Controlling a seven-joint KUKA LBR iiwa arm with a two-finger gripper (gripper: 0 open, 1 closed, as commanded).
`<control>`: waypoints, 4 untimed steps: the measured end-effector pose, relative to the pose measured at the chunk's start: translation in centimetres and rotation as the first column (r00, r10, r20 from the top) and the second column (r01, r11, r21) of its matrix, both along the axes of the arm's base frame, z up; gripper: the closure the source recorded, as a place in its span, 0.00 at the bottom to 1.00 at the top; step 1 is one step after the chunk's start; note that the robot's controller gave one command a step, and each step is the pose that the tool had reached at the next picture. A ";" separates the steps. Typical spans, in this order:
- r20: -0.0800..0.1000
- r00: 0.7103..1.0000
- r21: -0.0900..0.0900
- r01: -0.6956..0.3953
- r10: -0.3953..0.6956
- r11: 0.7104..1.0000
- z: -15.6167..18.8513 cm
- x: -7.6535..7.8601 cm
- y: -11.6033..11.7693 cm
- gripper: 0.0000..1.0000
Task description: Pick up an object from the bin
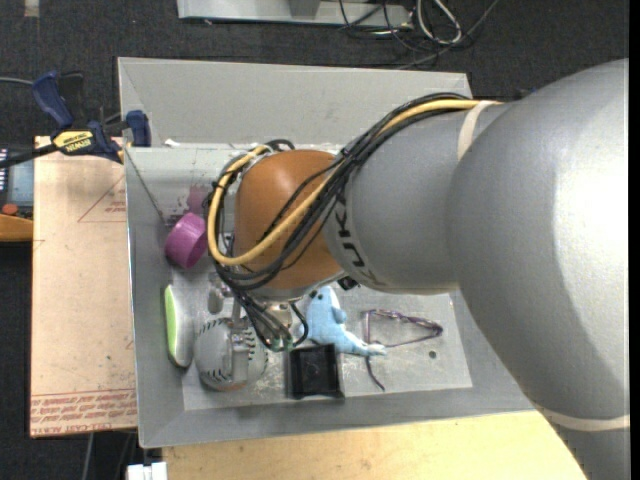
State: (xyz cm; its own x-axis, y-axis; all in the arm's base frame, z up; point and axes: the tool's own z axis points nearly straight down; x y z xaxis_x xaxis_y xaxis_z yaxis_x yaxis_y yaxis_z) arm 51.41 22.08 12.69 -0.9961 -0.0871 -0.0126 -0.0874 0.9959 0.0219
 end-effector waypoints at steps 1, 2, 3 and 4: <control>-0.002 0.995 0.002 0.096 -0.096 0.995 -1.1 -1.1 0.7 0.00; 0.006 0.988 0.000 -0.151 0.151 0.989 -0.5 -0.3 -3.7 0.00; 0.006 0.945 0.011 0.328 -0.328 0.945 -2.0 0.3 -2.9 1.00; 0.006 0.945 0.011 0.328 -0.328 0.945 -2.0 0.3 -3.0 1.00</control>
Offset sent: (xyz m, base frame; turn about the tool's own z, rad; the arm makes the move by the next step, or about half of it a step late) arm 0.0065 -0.0948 0.0056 0.2314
